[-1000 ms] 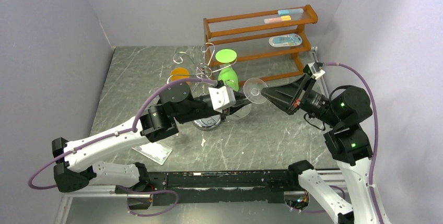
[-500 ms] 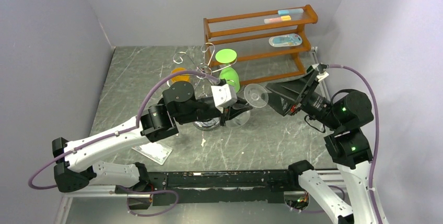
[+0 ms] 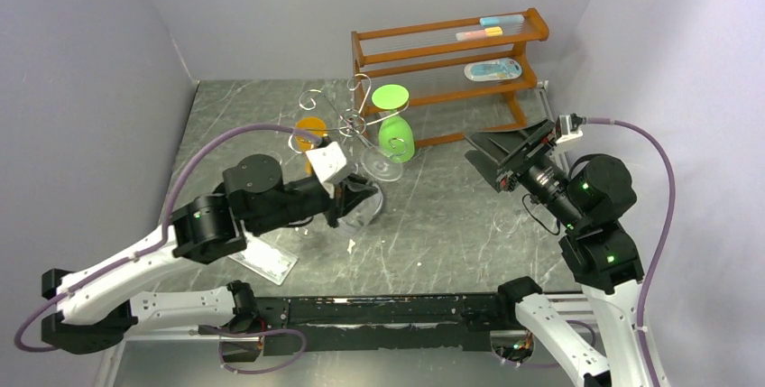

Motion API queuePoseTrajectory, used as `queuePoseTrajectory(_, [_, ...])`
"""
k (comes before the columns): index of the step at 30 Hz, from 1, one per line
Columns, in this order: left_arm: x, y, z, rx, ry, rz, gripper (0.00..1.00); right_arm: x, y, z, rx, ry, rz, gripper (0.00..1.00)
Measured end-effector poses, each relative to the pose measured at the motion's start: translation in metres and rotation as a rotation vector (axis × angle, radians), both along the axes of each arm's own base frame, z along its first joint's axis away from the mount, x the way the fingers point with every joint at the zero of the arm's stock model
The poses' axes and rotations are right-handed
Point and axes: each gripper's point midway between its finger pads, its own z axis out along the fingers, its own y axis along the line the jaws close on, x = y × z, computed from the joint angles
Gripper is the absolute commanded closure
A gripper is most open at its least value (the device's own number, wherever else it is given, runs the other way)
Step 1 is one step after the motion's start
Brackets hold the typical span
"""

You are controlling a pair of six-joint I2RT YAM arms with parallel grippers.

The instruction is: Place the wine glass upside down on the wine glass rack

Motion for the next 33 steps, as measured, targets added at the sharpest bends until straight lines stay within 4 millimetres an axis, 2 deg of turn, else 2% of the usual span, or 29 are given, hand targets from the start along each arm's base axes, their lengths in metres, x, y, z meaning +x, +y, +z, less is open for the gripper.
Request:
queuePoseTrajectory(5, [0.012,0.056,-0.004,0.043,0.008,0.193,0.95,0.013,-0.014,-0.013,-0.076,0.001,-0.108,0.12])
queuePoseTrajectory(13, [0.016,0.143,0.014,-0.051,0.004,0.434,0.95,0.023,-0.029,-0.020,-0.146,-0.021,-0.205,0.15])
queuePoseTrajectory(16, [0.024,0.150,0.004,-0.047,0.017,0.500,0.95,0.024,-0.031,-0.021,-0.158,-0.028,-0.215,0.15])
queuePoseTrajectory(21, [0.042,0.139,-0.052,0.103,0.042,0.591,0.95,0.027,-0.032,-0.028,-0.178,-0.023,-0.221,0.16])
queuePoseTrajectory(23, [0.049,0.135,-0.063,0.151,0.042,0.621,0.95,0.027,-0.032,-0.029,-0.183,-0.022,-0.223,0.17])
queuePoseTrajectory(29, [0.065,0.115,-0.068,0.193,0.016,0.655,0.95,0.028,-0.034,-0.030,-0.197,-0.032,-0.232,0.17])
queuePoseTrajectory(33, [0.075,0.111,-0.067,0.197,0.019,0.679,0.95,0.028,-0.036,-0.029,-0.201,-0.038,-0.243,0.17])
